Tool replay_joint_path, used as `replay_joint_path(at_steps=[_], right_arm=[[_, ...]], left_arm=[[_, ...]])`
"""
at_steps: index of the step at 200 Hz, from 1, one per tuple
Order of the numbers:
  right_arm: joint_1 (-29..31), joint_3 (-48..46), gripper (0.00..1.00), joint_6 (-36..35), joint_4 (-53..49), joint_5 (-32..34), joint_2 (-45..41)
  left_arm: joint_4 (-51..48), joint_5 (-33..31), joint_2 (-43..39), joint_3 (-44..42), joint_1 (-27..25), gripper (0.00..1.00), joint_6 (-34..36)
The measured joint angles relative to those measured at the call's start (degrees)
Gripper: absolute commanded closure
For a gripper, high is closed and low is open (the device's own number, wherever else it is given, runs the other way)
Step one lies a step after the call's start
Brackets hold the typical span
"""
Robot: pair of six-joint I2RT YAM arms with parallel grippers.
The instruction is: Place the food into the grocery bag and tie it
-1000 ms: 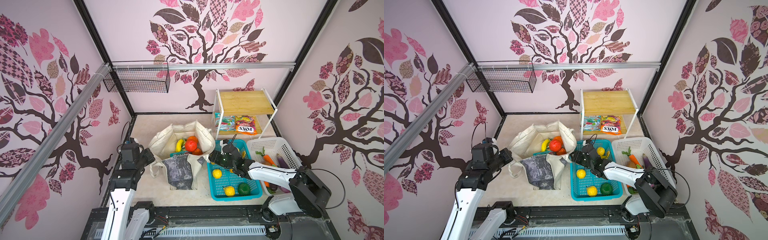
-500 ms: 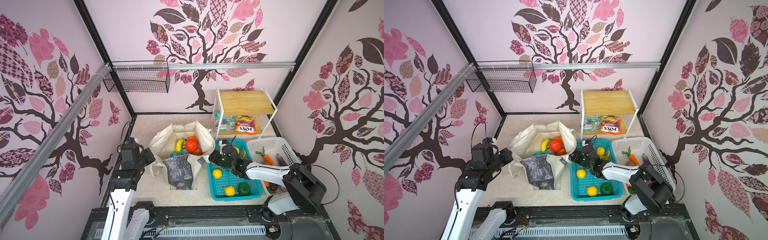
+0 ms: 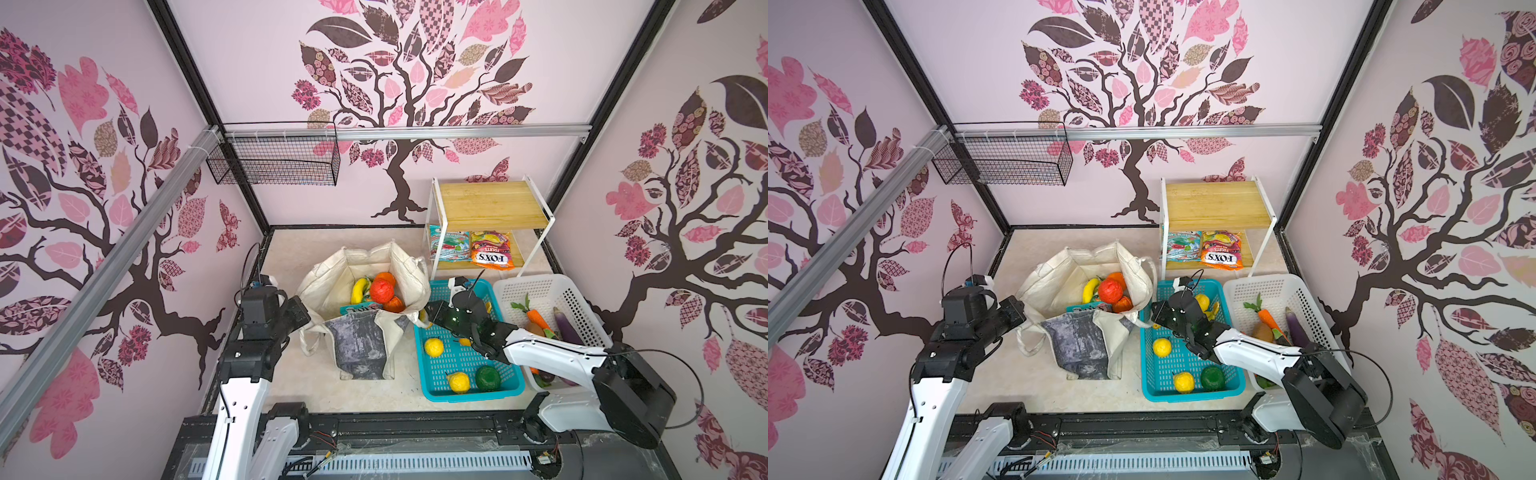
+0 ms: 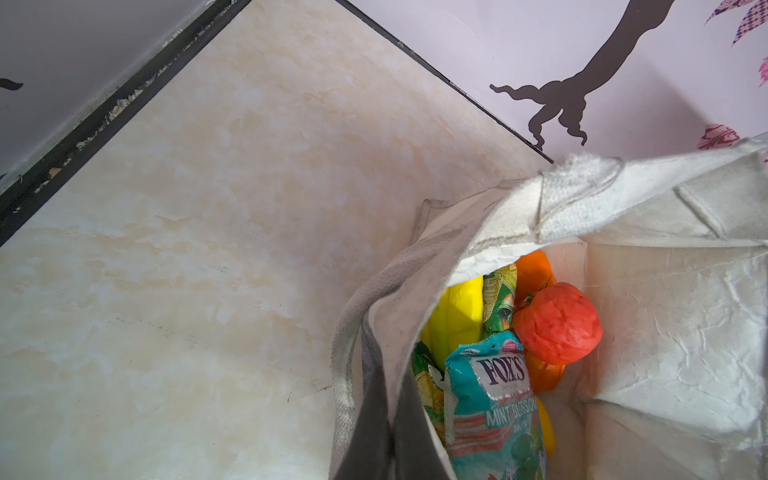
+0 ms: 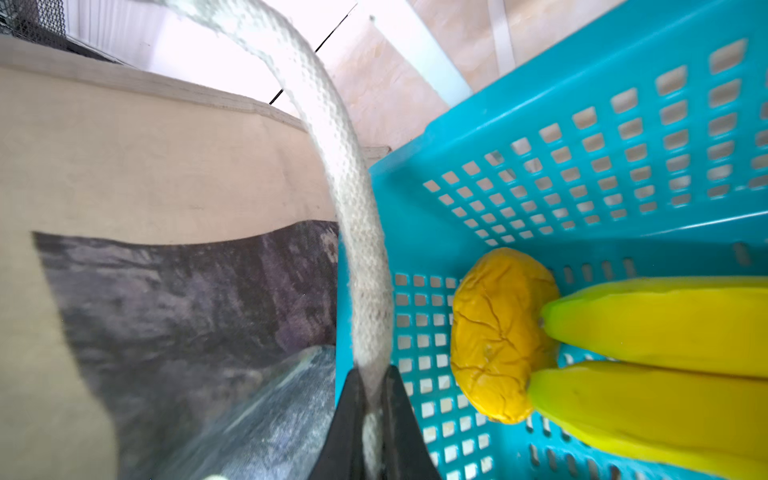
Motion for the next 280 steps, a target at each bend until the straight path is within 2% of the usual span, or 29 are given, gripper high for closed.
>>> replay_joint_path(at_steps=[21, 58, 64, 96, 128, 155, 171, 183, 201, 230, 268, 280], right_arm=[[0.0, 2.5, 1.00, -2.6, -4.7, 1.4, -1.7], [0.0, 10.9, 1.00, -8.9, -14.6, 3.6, -3.7], [0.0, 12.0, 1.00, -9.8, -15.7, 3.9, -4.1], [0.0, 16.1, 1.00, -14.2, -22.6, 5.9, -6.0], [0.0, 18.4, 1.00, -17.6, -28.3, 8.3, -6.9], [0.0, 18.6, 1.00, -19.7, -31.1, 9.1, -8.1], [0.0, 18.6, 1.00, -20.6, -31.9, 9.0, -8.7], [0.0, 18.6, 1.00, -21.0, -32.0, 8.9, -9.1], [0.0, 18.6, 1.00, -21.4, -32.0, 8.2, -9.5], [0.0, 18.4, 1.00, -21.5, -31.5, 7.1, -9.7], [0.0, 17.1, 1.00, -21.3, -29.7, 5.7, -9.7], [0.0, 17.0, 1.00, -21.3, -29.6, 5.5, -9.7]], left_arm=[[0.3, -0.1, -0.5, 0.0, 0.0, 0.71, 0.5], [2.0, -0.3, -2.5, 0.1, 0.0, 0.08, 0.0], [1.9, -0.5, -2.7, 0.2, 0.0, 0.03, -0.4], [-2.6, -2.7, -2.1, 4.9, 1.7, 0.02, -3.5], [-5.6, -1.2, -3.2, 7.7, 8.5, 0.02, -7.9], [-6.6, 5.1, -5.9, 5.6, 19.1, 0.08, -10.8], [-6.0, 12.1, -8.1, 0.2, 26.7, 0.11, -12.7], [-5.7, 16.6, -9.8, -4.5, 29.4, 0.13, -14.3], [-4.7, 22.4, -12.8, -11.7, 29.7, 0.18, -17.4], [-2.3, 29.4, -14.0, -19.8, 29.7, 0.19, -21.6], [7.2, 36.7, -12.7, -28.7, 26.8, 0.17, -28.6], [13.3, 38.3, -13.5, -32.4, 25.1, 0.23, -32.6]])
